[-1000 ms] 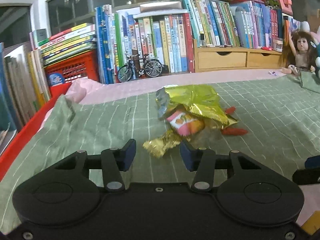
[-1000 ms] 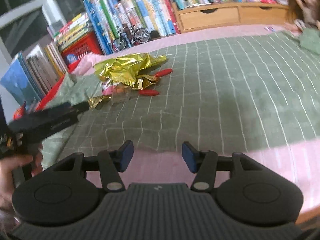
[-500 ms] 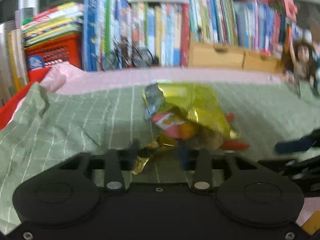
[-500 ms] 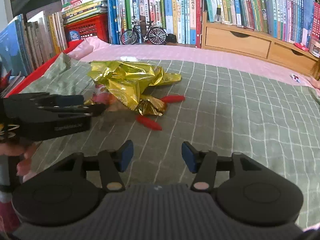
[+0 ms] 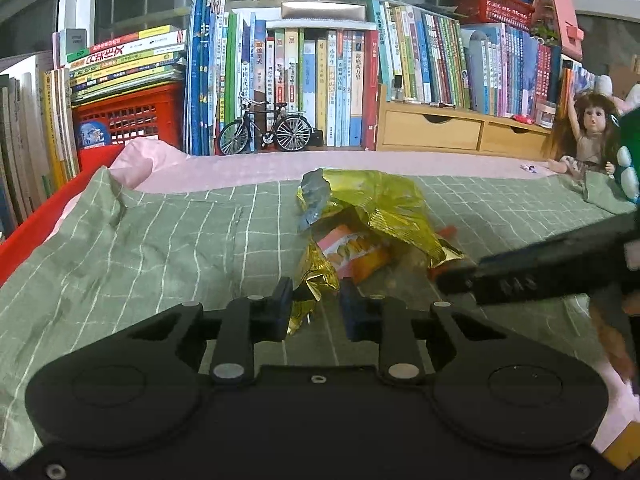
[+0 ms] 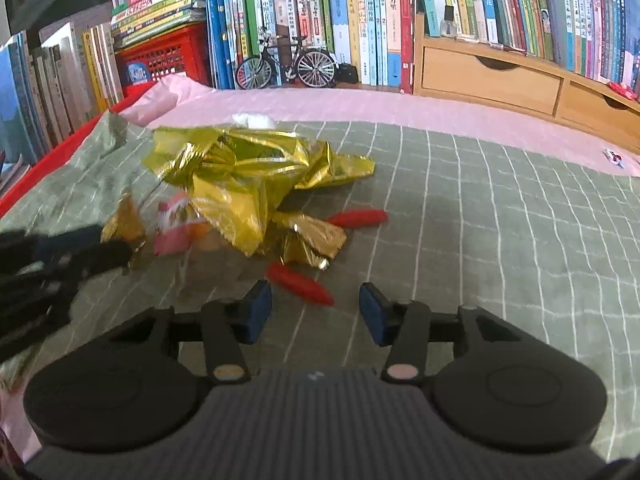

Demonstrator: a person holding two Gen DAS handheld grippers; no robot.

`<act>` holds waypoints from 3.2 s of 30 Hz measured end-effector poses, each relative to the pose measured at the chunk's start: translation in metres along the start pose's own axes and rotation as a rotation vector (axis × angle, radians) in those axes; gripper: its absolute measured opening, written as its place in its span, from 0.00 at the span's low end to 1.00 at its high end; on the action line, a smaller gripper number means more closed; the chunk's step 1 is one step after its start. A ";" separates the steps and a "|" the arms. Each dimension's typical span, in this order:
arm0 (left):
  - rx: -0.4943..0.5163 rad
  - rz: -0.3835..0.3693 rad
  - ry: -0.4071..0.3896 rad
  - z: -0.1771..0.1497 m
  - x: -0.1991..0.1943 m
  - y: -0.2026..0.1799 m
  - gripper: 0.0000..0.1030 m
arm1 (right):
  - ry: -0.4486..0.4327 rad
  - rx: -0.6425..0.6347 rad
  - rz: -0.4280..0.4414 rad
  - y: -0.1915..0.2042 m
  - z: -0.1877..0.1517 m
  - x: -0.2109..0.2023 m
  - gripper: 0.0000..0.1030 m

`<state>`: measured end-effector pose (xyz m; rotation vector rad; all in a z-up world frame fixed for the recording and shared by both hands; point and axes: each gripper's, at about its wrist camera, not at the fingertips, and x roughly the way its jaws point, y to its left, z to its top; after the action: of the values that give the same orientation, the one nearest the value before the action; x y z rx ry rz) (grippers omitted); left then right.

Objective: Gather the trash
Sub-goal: 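Grasp a gold foil piece with the left gripper while the right gripper grasps a red strip, then lift the gold foil piece and red strip toward the bed edge, then lower both held items down over the black bin beside the bed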

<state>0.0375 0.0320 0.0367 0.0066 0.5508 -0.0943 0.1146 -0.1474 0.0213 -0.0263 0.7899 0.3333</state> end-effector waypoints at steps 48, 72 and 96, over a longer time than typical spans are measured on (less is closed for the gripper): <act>0.051 -0.195 -0.032 -0.035 -0.091 -0.072 0.19 | -0.093 0.064 0.079 -0.022 -0.078 -0.115 0.13; 0.153 -0.289 0.003 -0.112 -0.149 -0.100 0.19 | -0.062 0.236 0.072 -0.027 -0.175 -0.182 0.13; 0.211 -0.391 0.103 -0.165 -0.175 -0.118 0.19 | 0.120 0.349 0.033 -0.028 -0.236 -0.164 0.13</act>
<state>-0.2078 -0.0648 -0.0102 0.1098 0.6375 -0.5353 -0.1476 -0.2552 -0.0331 0.2974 0.9591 0.2229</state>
